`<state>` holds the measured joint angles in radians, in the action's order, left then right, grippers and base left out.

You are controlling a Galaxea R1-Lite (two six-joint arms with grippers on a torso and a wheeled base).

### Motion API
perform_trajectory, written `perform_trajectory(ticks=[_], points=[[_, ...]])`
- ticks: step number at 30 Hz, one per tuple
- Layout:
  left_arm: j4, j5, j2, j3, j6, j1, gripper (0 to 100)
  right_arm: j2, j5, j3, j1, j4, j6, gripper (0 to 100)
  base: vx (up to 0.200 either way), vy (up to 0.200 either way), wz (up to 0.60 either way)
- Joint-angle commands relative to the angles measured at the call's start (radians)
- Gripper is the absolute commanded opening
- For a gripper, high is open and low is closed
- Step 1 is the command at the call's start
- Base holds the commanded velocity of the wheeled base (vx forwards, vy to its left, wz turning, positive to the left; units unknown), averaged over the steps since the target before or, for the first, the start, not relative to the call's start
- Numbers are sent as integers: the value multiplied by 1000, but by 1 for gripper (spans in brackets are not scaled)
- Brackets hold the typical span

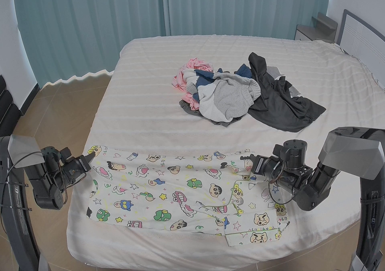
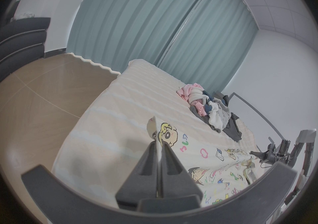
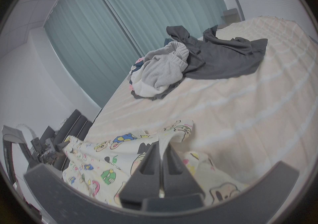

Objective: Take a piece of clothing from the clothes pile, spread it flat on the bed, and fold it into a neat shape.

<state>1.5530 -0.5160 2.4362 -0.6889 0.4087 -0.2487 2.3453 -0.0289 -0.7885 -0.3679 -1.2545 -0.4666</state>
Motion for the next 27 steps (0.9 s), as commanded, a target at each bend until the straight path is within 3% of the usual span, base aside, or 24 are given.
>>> perform_trajectory(ticks=[1,6,16,27], points=[[18,-42,-74,80,-59,-26,0,-52,46,127,1,-60,6,0,0,0,0],[18,-56,-72,137,-180,-24,0,-64,70,201,3,-80,13,0,0,0,0],[16,-73,-68,224,-294,-29,0,-64,141,350,3,-152,72,0,0,0,0],[18,-81,1,313,-441,-47,0,40,144,463,1,-280,140,0,0,0,0]])
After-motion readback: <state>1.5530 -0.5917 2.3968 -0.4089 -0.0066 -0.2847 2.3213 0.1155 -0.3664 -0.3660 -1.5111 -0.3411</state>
